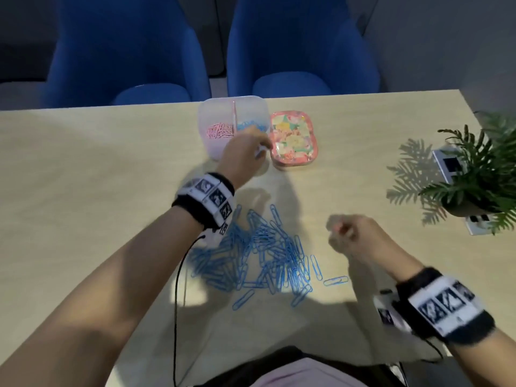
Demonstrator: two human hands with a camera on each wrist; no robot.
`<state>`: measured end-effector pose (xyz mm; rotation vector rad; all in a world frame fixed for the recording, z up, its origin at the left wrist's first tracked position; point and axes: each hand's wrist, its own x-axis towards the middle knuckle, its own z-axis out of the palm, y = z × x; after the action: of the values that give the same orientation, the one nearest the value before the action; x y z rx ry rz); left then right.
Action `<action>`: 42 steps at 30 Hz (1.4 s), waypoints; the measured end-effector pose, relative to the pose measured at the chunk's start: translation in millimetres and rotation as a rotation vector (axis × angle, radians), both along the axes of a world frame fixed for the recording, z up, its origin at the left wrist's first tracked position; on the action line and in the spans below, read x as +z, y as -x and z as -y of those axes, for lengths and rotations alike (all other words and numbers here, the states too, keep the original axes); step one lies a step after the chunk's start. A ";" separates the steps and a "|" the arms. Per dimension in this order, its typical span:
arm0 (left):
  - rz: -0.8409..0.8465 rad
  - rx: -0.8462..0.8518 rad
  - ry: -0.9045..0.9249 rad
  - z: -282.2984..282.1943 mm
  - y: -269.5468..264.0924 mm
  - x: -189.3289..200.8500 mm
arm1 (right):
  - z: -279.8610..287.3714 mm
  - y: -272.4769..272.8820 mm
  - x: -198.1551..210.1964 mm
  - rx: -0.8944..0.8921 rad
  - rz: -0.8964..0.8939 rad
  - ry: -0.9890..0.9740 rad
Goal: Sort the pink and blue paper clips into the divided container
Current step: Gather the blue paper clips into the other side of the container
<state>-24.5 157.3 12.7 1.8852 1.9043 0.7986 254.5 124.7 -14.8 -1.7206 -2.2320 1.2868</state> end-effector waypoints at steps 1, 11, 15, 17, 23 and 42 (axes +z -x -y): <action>-0.043 -0.044 0.097 15.4 -3.3 -6.9 | 16.4 -12.4 -6.4 0.007 0.028 0.054; -0.495 -0.279 0.381 100.7 -41.0 -52.6 | 72.1 36.8 -28.4 0.120 -0.048 -0.133; -0.377 -0.352 0.342 119.7 -30.4 -49.1 | 47.8 45.6 -18.4 0.220 -0.048 -0.115; -0.338 -0.303 0.328 130.2 -16.2 -46.8 | 37.0 37.3 -15.7 0.184 0.031 -0.156; -0.430 -0.301 0.400 133.0 -14.8 -51.8 | 41.4 58.8 -19.9 0.207 0.150 -0.128; -0.356 -0.201 0.385 123.4 -11.2 -44.0 | 3.5 97.4 14.8 0.315 0.086 -0.174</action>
<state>-13.4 33.9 -31.2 2.0150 1.8504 0.0259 157.1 121.2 0.0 -1.4351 -2.6580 1.0402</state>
